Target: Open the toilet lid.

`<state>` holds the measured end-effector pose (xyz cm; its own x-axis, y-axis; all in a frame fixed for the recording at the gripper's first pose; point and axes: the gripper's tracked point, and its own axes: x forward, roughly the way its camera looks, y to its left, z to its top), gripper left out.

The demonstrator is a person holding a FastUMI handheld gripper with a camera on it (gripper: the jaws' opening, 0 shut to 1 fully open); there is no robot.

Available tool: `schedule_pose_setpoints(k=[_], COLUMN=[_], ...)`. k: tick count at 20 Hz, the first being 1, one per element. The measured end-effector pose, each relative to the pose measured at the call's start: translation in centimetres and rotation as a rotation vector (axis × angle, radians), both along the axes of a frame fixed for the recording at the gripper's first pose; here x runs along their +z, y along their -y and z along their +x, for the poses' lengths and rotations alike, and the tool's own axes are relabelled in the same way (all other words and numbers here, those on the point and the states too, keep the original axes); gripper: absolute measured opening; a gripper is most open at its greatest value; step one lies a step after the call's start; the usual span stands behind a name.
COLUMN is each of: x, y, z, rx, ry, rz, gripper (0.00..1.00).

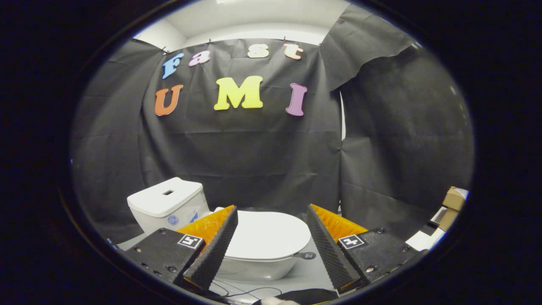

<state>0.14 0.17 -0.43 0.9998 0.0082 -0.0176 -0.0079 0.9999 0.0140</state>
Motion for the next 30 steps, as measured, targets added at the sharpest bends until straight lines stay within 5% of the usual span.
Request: schedule_pose_setpoints(k=[16, 23, 30], x=[1.2, -7.0, -16.6], y=[6.2, 10.2, 12.8], z=[9.4, 15.1, 17.3], rx=[0.053, 0.027, -0.018], ry=[-0.032, -0.210, -0.389], rz=[0.164, 0.337, 0.681], gripper=[1.00, 1.00, 0.99])
